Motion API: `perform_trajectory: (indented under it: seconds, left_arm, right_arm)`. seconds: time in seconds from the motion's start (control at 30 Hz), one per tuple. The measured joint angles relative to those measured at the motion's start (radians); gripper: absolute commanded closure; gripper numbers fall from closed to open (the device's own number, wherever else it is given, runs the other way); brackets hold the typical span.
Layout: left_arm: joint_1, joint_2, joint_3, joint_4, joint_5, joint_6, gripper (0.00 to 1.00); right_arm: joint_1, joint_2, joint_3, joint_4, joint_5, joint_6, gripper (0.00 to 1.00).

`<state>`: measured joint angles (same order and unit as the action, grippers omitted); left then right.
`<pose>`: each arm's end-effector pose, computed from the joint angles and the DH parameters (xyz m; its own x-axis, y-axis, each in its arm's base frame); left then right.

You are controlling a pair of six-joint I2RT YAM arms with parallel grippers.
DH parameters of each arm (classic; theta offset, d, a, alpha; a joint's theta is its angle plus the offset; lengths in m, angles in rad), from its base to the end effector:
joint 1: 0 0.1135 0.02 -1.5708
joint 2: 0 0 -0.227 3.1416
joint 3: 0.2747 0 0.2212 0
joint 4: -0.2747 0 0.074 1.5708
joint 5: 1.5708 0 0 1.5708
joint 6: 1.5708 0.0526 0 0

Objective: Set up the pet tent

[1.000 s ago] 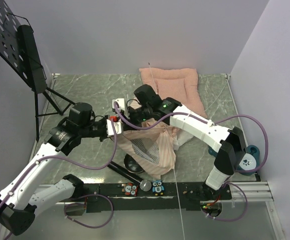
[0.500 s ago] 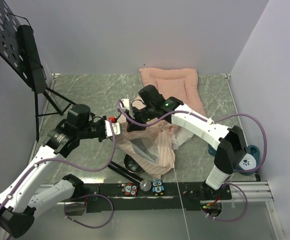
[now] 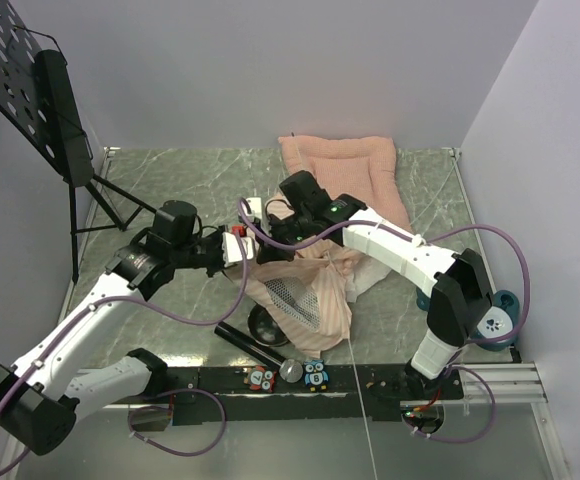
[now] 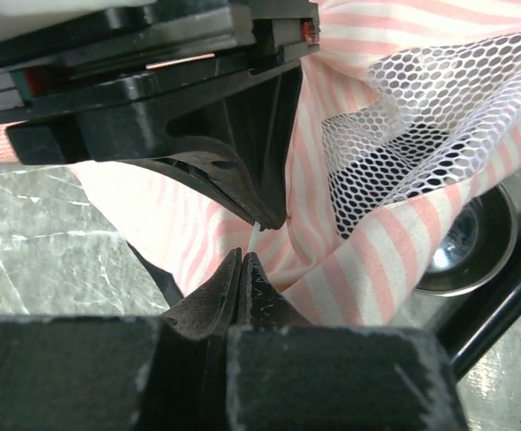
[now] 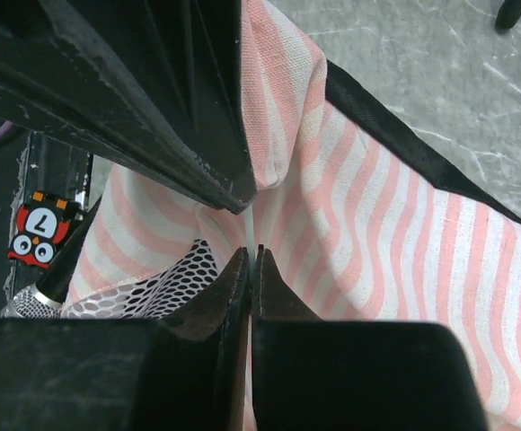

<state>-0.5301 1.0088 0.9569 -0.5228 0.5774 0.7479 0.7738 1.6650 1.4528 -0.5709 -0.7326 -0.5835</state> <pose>0.1700 -0.1329 0.2903 0.2131 0.5356 -0.8171 0.9193 0.1732 0.3533 0.2202 0.2644 0.2735 0.0519 -0.5219 -0.8514 -0.9945 -0.1043 0.0033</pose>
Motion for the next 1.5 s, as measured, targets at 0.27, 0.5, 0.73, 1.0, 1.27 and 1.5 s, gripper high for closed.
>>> perform_trajectory:
  seconds: [0.27,0.5,0.73,1.0,1.27,1.5]
  left_arm:
    - [-0.006,-0.071,0.042,-0.103,-0.036,-0.005,0.56]
    - [0.000,-0.185,0.047,-0.172,-0.109,0.037,0.61]
    - [0.001,-0.113,0.028,-0.152,-0.164,0.101,0.61]
    - [-0.003,-0.052,0.000,-0.098,-0.179,0.176,0.80]
    - [-0.043,0.011,-0.001,-0.087,-0.213,0.193,0.75]
    - [-0.080,0.023,-0.017,-0.068,-0.227,0.184,0.99]
  right_arm:
    - [0.001,0.000,-0.002,0.040,-0.017,0.003,1.00]
    - [0.002,0.000,-0.002,0.047,-0.021,0.003,1.00]
    - [0.003,0.000,0.000,0.047,-0.021,0.006,1.00]
    - [0.008,0.000,0.002,0.046,-0.021,0.011,1.00]
    - [0.004,0.011,0.002,0.019,-0.013,0.019,1.00]
    - [0.009,0.011,0.005,0.033,-0.024,0.028,1.00]
